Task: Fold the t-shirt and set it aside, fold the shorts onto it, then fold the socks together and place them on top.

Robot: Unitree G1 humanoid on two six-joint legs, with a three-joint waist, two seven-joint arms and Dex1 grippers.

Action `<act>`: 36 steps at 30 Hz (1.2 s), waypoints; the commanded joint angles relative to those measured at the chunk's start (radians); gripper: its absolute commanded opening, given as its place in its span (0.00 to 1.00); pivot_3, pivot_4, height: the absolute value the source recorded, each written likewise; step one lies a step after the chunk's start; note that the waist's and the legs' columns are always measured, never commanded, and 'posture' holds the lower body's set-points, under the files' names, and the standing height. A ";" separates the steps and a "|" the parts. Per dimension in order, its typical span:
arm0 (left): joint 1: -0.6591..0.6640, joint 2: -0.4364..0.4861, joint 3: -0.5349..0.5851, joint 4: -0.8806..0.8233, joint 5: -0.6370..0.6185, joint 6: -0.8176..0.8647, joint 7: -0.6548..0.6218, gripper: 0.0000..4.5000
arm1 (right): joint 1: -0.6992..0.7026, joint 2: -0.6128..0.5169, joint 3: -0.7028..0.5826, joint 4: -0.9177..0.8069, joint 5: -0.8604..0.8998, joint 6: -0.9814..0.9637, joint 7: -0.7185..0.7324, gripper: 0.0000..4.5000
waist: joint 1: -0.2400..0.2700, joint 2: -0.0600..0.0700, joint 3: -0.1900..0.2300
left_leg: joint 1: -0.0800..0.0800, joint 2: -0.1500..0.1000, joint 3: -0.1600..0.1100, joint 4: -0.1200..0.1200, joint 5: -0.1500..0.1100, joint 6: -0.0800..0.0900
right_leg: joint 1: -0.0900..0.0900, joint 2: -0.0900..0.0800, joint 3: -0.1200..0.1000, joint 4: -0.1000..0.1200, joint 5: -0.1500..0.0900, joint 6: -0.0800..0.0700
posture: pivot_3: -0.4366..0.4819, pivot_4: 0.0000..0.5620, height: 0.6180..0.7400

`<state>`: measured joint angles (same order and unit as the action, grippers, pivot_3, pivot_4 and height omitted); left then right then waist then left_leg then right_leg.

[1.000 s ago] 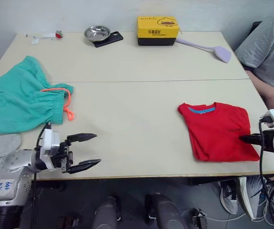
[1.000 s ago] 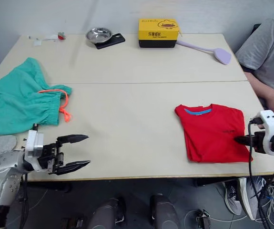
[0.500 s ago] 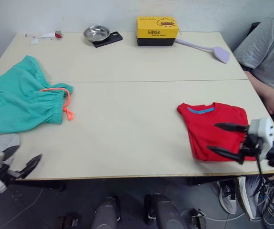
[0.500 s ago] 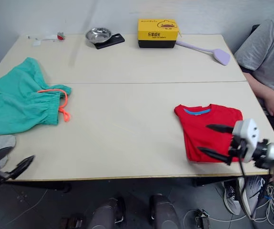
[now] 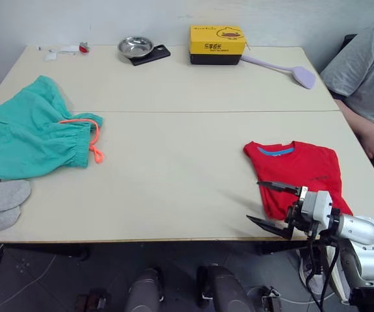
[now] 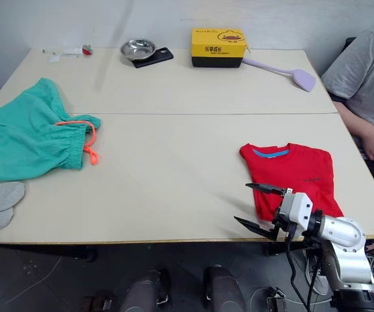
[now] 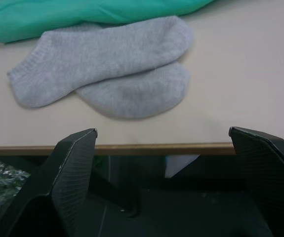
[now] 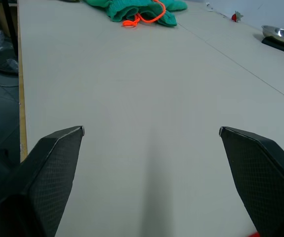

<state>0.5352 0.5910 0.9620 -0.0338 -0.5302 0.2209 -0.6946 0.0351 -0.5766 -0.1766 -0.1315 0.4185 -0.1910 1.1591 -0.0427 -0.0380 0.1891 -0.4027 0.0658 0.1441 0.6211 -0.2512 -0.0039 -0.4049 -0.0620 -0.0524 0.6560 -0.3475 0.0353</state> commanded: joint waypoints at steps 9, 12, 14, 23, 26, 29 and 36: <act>-0.272 0.198 -0.167 -0.030 0.007 0.126 0.010 1.00 | -0.064 0.002 0.011 -0.255 -0.017 0.204 -0.289 0.99 | -0.012 0.003 -0.001 | 0.000 0.000 0.001 0.000 0.001 -0.001 | -0.001 0.000 0.000 0.002 0.001 0.001 | 0.48 0.27 1.00; -0.337 0.232 -0.239 -0.004 0.033 0.136 0.001 1.00 | -0.057 -0.010 0.008 -0.264 -0.004 0.232 -0.299 0.99 | -0.018 0.005 0.000 | 0.000 -0.002 -0.008 -0.004 0.005 0.005 | 0.008 -0.001 -0.011 -0.002 0.001 0.001 | 0.48 0.27 1.00; -0.374 0.263 -0.297 0.025 0.069 0.121 -0.024 1.00 | -0.056 -0.012 0.001 -0.270 0.000 0.245 -0.309 0.99 | -0.021 0.010 0.003 | -0.001 -0.009 -0.035 -0.008 0.011 0.005 | 0.026 -0.007 -0.042 -0.012 0.000 0.002 | 0.48 0.27 1.00; -0.658 0.424 -0.603 0.349 0.296 -0.061 -0.167 1.00 | -0.018 -0.033 -0.046 -0.271 0.021 0.228 -0.290 0.99 | 0.044 0.013 0.006 | -0.002 -0.017 -0.051 -0.008 0.021 -0.004 | 0.027 -0.018 -0.058 -0.003 -0.003 0.002 | 0.48 0.27 1.00; -0.823 0.438 -0.739 0.505 0.390 -0.154 -0.224 1.00 | 0.022 -0.042 -0.074 -0.283 0.056 0.236 -0.267 0.99 | 0.051 0.014 0.006 | -0.002 -0.017 -0.050 -0.009 0.021 -0.004 | 0.027 -0.018 -0.057 -0.005 -0.003 0.002 | 0.48 0.27 1.00; -0.987 0.408 -0.823 0.653 0.450 -0.221 -0.241 1.00 | 0.043 -0.048 -0.092 -0.295 0.078 0.247 -0.264 0.99 | 0.051 0.013 0.006 | -0.003 -0.017 -0.047 -0.010 0.021 0.002 | 0.026 -0.017 -0.055 -0.005 -0.004 0.002 | 0.48 0.27 1.00; -1.279 0.310 -0.973 0.991 0.587 -0.345 -0.224 0.91 | 0.080 -0.038 -0.095 -0.328 0.075 0.252 -0.292 1.00 | 0.038 0.011 0.006 | -0.002 -0.017 -0.041 -0.007 0.021 0.002 | 0.024 -0.016 -0.051 0.000 -0.005 0.005 | 0.48 0.27 1.00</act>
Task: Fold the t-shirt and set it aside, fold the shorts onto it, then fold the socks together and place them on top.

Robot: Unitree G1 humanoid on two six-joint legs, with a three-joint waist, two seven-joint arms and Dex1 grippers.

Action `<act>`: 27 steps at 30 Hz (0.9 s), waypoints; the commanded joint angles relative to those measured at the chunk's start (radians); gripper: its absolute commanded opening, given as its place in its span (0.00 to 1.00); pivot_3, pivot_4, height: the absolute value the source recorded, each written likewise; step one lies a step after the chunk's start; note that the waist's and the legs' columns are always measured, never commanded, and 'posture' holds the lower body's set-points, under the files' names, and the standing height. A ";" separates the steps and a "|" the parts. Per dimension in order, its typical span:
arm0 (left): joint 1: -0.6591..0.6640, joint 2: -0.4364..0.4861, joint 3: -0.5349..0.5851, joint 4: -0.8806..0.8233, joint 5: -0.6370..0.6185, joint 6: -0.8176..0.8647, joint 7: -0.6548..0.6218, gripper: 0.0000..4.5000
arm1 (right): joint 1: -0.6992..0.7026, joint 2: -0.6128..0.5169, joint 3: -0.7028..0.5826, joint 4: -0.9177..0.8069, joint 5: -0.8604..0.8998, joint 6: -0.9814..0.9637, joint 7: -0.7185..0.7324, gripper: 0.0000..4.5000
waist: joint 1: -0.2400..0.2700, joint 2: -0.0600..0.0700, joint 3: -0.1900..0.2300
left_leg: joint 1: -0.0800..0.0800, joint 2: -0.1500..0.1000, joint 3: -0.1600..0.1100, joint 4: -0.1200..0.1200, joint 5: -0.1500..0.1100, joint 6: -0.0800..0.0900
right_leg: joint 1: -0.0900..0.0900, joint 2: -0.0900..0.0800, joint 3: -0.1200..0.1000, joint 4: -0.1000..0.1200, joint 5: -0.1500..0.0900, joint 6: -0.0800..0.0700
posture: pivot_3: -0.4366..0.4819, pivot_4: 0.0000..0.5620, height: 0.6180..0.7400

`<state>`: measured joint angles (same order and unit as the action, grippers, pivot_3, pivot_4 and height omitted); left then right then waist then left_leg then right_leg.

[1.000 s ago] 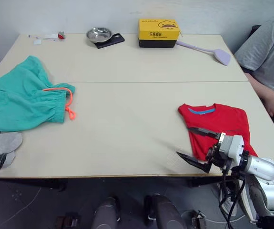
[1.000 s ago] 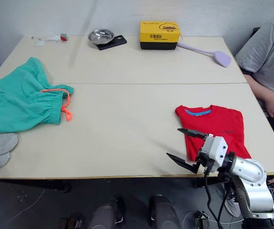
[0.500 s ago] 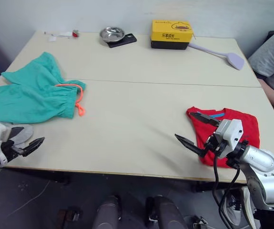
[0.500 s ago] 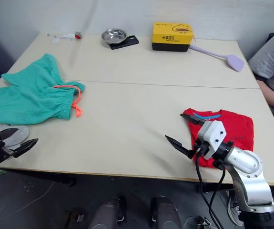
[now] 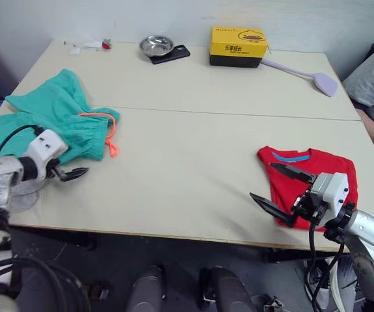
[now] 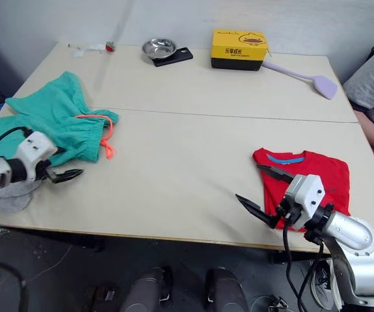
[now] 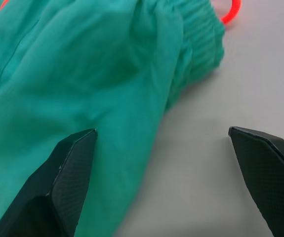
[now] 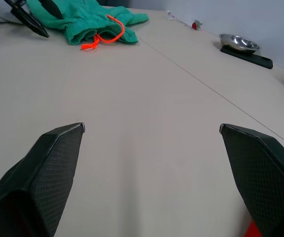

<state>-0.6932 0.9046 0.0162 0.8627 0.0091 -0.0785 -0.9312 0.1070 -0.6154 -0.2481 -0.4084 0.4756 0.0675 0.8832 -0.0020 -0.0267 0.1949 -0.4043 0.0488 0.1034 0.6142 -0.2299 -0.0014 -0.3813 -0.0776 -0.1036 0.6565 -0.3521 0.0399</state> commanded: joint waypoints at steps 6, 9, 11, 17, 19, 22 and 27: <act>-0.159 -0.058 -0.042 0.224 0.083 -0.122 0.072 0.49 | -0.001 0.002 -0.026 -0.049 0.017 -0.011 -0.039 1.00 | 0.001 -0.001 0.000 | 0.002 0.000 0.000 0.000 0.002 -0.001 | 0.000 0.000 0.001 0.002 0.000 0.000 | 0.48 0.27 1.00; -0.177 -0.072 -0.039 0.246 0.089 -0.169 0.080 0.28 | -0.001 0.003 -0.023 -0.050 0.018 -0.011 -0.043 1.00 | 0.002 -0.001 0.000 | 0.001 0.000 0.000 0.000 0.002 -0.001 | -0.001 0.000 0.001 0.002 0.000 0.000 | 0.48 0.27 1.00; -0.189 -0.084 -0.033 0.256 0.081 -0.211 0.068 0.14 | 0.001 0.006 -0.021 -0.051 0.019 -0.010 -0.048 1.00 | 0.002 -0.001 0.000 | 0.001 0.000 0.000 0.000 0.002 -0.001 | -0.001 0.000 0.001 0.002 0.000 0.000 | 0.48 0.27 1.00; -0.258 -0.140 -0.019 0.223 0.042 -0.313 0.004 0.01 | 0.013 -0.007 -0.025 -0.046 0.020 -0.015 -0.034 1.00 | 0.003 -0.002 0.000 | 0.000 0.000 0.000 0.001 0.002 -0.001 | -0.001 0.000 0.000 0.002 0.000 0.000 | 0.48 0.27 1.00; -0.278 -0.178 -0.020 0.166 0.013 -0.318 -0.057 0.01 | 0.015 -0.018 -0.036 -0.038 0.019 -0.020 -0.020 1.00 | 0.009 -0.003 0.000 | 0.000 0.000 0.000 0.002 0.002 -0.002 | -0.001 0.000 0.000 0.002 0.000 0.000 | 0.48 0.27 1.00; -0.267 -0.262 -0.054 -0.033 -0.048 -0.234 -0.175 0.01 | 0.014 -0.046 -0.065 -0.004 0.023 -0.029 0.015 1.00 | 0.012 -0.003 0.000 | -0.001 -0.001 0.000 0.004 0.003 -0.003 | 0.000 0.000 0.001 0.002 0.000 0.001 | 0.48 0.27 1.00; -0.167 -0.422 -0.138 -0.369 -0.110 0.009 -0.222 0.01 | 0.005 -0.080 -0.078 0.035 0.016 -0.044 0.061 1.00 | 0.010 -0.003 0.000 | -0.001 0.000 0.000 0.008 0.003 -0.004 | 0.002 0.000 0.001 0.002 0.000 0.002 | 0.48 0.27 1.00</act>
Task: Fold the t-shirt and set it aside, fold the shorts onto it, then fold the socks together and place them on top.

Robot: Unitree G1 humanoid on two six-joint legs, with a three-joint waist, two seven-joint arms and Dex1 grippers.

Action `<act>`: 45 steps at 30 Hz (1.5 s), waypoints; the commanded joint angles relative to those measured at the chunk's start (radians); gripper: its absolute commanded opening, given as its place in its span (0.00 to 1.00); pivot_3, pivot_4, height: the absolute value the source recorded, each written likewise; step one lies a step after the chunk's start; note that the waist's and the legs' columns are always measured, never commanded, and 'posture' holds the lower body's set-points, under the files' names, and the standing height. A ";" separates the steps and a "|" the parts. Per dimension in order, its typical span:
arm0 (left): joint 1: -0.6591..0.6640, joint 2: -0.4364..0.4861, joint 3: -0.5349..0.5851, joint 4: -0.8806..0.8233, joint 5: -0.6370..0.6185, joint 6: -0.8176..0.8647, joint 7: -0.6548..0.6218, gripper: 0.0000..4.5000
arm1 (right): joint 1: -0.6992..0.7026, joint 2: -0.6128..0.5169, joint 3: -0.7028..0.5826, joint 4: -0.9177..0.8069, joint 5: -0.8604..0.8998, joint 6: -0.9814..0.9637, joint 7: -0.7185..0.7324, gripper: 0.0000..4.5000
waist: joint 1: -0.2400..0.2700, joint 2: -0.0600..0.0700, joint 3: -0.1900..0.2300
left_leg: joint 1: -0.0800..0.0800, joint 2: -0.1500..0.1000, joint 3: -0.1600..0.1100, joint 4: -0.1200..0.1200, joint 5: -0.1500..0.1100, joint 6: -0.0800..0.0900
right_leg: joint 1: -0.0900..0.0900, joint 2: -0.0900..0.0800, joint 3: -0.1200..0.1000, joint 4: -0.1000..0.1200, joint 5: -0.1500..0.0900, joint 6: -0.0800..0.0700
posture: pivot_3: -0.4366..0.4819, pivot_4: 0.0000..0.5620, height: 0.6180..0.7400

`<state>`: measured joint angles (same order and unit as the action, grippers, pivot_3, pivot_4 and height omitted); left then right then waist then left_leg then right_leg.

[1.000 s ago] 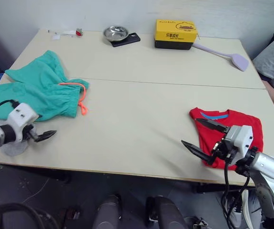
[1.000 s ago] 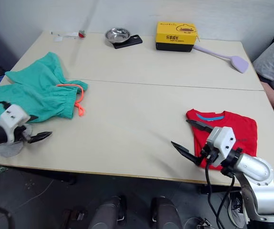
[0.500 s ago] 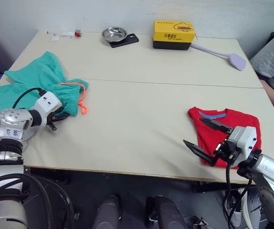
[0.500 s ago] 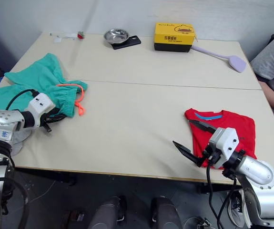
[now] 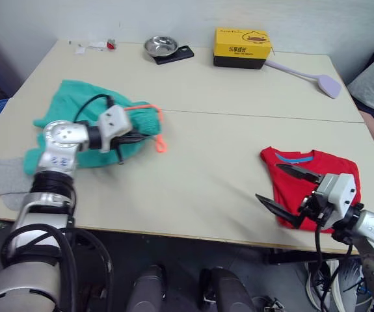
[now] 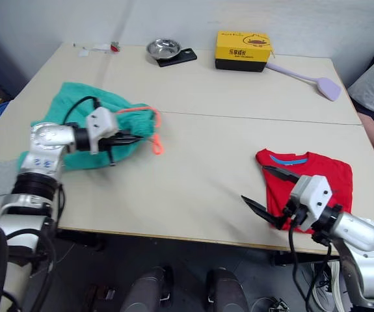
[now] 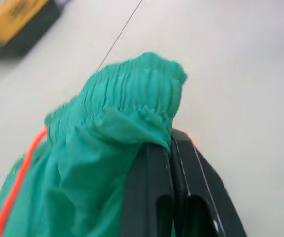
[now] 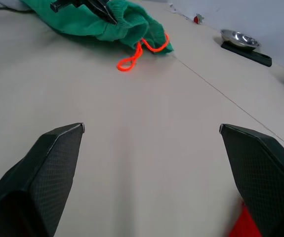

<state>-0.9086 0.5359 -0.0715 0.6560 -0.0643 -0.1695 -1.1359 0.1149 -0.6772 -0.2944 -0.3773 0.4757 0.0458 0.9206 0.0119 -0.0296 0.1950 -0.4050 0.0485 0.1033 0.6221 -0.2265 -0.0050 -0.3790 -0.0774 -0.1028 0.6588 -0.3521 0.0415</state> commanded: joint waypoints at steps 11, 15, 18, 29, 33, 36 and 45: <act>0.142 -0.328 -0.174 -0.286 -0.014 0.269 0.130 0.14 | 0.048 -0.037 -0.044 -0.010 -0.015 -0.019 0.031 1.00 | -0.010 0.000 0.000 | 0.001 0.001 -0.002 0.004 0.000 0.000 | 0.002 0.001 0.001 0.002 0.000 0.000 | 0.48 0.27 1.00; 0.213 -0.247 -0.127 -0.446 -0.124 0.357 0.024 0.42 | 0.058 -0.053 -0.041 -0.012 -0.009 -0.011 0.051 1.00 | -0.018 0.001 0.000 | 0.001 0.001 -0.001 0.004 -0.001 0.000 | 0.002 0.002 0.001 0.002 0.000 0.000 | 0.48 0.27 1.00; 0.293 -0.119 -0.057 -0.590 -0.238 0.403 -0.090 0.63 | 0.018 -0.082 -0.012 0.027 -0.025 -0.021 0.089 1.00 | -0.027 0.001 0.000 | 0.002 0.003 -0.001 0.003 0.000 -0.001 | 0.002 0.003 0.001 0.002 0.000 0.000 | 0.48 0.27 1.00; 0.761 0.283 0.200 -0.760 -0.150 0.272 -0.033 1.00 | -0.459 -0.044 0.380 0.354 -0.391 -0.233 0.125 1.00 | -0.045 0.003 0.001 | 0.004 0.002 -0.001 -0.002 -0.002 0.000 | 0.001 0.001 0.002 0.001 -0.001 -0.001 | 0.48 0.27 1.00; 0.901 0.271 0.245 -0.823 -0.129 0.307 0.090 1.00 | -0.600 0.015 0.481 0.535 -0.531 -0.367 0.073 1.00 | -0.031 0.005 0.002 | 0.002 0.002 -0.002 -0.002 -0.002 0.000 | 0.000 -0.001 0.001 0.000 -0.001 -0.001 | 0.48 0.27 1.00; 0.981 0.289 0.205 -0.795 -0.011 0.191 0.151 1.00 | -0.667 0.041 0.519 0.654 -0.595 -0.466 0.030 1.00 | -0.020 0.005 0.002 | 0.001 0.000 -0.003 -0.001 -0.004 0.004 | 0.001 -0.003 0.000 -0.001 -0.001 -0.001 | 0.48 0.27 1.00; 0.966 0.301 0.238 -0.694 0.071 0.120 0.331 0.58 | -0.740 0.020 0.525 0.778 -0.617 -0.583 0.027 0.38 | -0.025 0.011 0.000 | 0.006 0.002 -0.002 -0.002 -0.004 0.004 | 0.002 -0.002 0.001 0.002 -0.001 -0.002 | 0.48 0.27 1.00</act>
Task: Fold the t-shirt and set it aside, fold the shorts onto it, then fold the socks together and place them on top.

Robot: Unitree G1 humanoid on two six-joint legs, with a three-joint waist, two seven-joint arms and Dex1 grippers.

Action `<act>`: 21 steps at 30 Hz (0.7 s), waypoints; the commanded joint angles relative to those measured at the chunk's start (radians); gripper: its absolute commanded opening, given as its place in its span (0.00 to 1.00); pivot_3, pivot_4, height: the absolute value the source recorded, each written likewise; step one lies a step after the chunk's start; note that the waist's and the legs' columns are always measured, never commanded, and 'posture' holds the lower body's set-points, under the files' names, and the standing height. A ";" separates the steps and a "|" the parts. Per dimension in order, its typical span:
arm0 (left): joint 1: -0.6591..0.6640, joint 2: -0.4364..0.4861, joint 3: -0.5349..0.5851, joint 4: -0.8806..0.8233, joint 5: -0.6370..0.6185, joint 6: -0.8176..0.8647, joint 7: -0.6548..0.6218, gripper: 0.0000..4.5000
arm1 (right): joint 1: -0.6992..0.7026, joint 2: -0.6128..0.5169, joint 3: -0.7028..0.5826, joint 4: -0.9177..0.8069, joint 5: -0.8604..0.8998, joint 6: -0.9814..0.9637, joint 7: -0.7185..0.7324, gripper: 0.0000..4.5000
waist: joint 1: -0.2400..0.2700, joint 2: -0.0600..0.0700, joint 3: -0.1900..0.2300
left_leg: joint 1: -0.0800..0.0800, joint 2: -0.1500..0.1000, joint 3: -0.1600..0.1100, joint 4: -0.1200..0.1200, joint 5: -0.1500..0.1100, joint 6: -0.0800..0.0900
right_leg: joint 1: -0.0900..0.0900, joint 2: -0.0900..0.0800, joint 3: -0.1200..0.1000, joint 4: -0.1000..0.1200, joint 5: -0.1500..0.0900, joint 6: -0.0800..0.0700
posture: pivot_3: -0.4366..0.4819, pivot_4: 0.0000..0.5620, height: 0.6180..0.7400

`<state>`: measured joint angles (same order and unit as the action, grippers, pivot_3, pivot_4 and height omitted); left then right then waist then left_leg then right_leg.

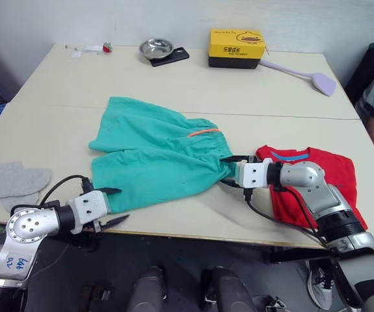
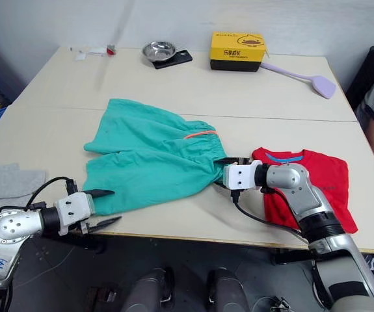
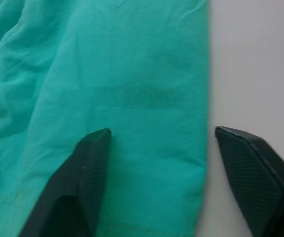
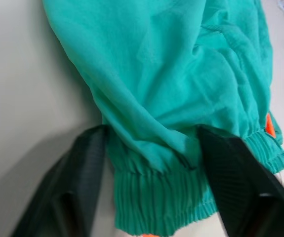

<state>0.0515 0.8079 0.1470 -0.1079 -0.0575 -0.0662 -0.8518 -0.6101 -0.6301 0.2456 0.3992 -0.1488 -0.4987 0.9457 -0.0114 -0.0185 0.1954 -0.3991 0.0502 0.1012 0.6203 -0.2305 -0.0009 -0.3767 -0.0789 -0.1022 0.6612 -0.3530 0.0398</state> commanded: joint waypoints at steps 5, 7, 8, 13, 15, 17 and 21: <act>-0.013 0.078 0.008 0.143 0.048 -0.005 0.015 0.20 | 0.000 -0.068 -0.029 -0.028 0.062 -0.055 0.052 0.00 | -0.018 0.000 0.000 | 0.000 0.000 0.000 -0.001 0.000 0.000 | 0.000 0.000 0.000 0.000 0.000 0.000 | 0.48 0.27 1.00; -0.027 0.085 0.017 0.172 0.021 -0.011 0.005 0.09 | 0.021 -0.073 -0.041 -0.077 0.132 -0.015 0.093 0.00 | -0.021 0.001 0.000 | 0.001 0.000 0.001 -0.003 0.001 -0.001 | 0.000 0.000 0.000 0.000 0.000 0.000 | 0.48 0.27 1.00; -0.033 0.085 0.025 0.173 -0.010 0.001 -0.013 0.01 | 0.036 -0.076 -0.046 -0.114 0.183 0.017 0.126 0.00 | -0.021 0.001 0.000 | 0.002 0.000 0.001 -0.004 0.001 -0.001 | 0.000 0.000 0.001 0.000 0.000 0.000 | 0.48 0.27 1.00; 0.004 0.119 0.089 0.113 -0.217 0.020 -0.214 0.01 | 0.201 -0.199 -0.063 -0.412 0.471 0.217 0.365 0.00 | -0.017 0.001 0.000 | 0.002 0.001 0.002 -0.007 0.001 -0.002 | 0.000 0.001 0.000 -0.002 0.000 -0.001 | 0.48 0.27 1.00; 0.034 0.149 0.120 0.119 -0.254 0.017 -0.280 0.01 | 0.259 -0.232 -0.081 -0.486 0.475 0.263 0.348 0.00 | -0.018 0.000 0.001 | 0.001 0.001 0.002 -0.007 -0.001 -0.001 | 0.000 0.001 0.000 -0.004 0.000 -0.001 | 0.48 0.27 1.00; 0.058 0.173 0.142 0.129 -0.274 0.034 -0.320 0.01 | 0.318 -0.242 -0.097 -0.553 0.471 0.307 0.309 0.00 | -0.017 0.000 0.001 | 0.001 0.001 0.002 -0.006 -0.001 0.000 | 0.000 0.000 0.001 -0.005 0.000 -0.001 | 0.48 0.27 1.00; 0.175 0.226 0.158 0.069 -0.328 0.126 -0.429 0.01 | 0.483 -0.262 -0.093 -0.667 0.419 0.339 0.273 0.00 | -0.015 0.000 0.001 | 0.001 0.001 0.001 -0.007 -0.003 -0.003 | -0.001 0.000 0.000 -0.006 -0.001 -0.001 | 0.48 0.27 1.00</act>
<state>0.1929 1.0149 0.2775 -0.0026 -0.3527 0.0242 -1.2353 -0.1575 -0.8649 0.1696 -0.2162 0.2843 -0.1688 1.2256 -0.0261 -0.0190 0.1962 -0.3984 0.0512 0.1026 0.6131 -0.2332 -0.0039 -0.3772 -0.0786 -0.1018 0.6548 -0.3539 0.0383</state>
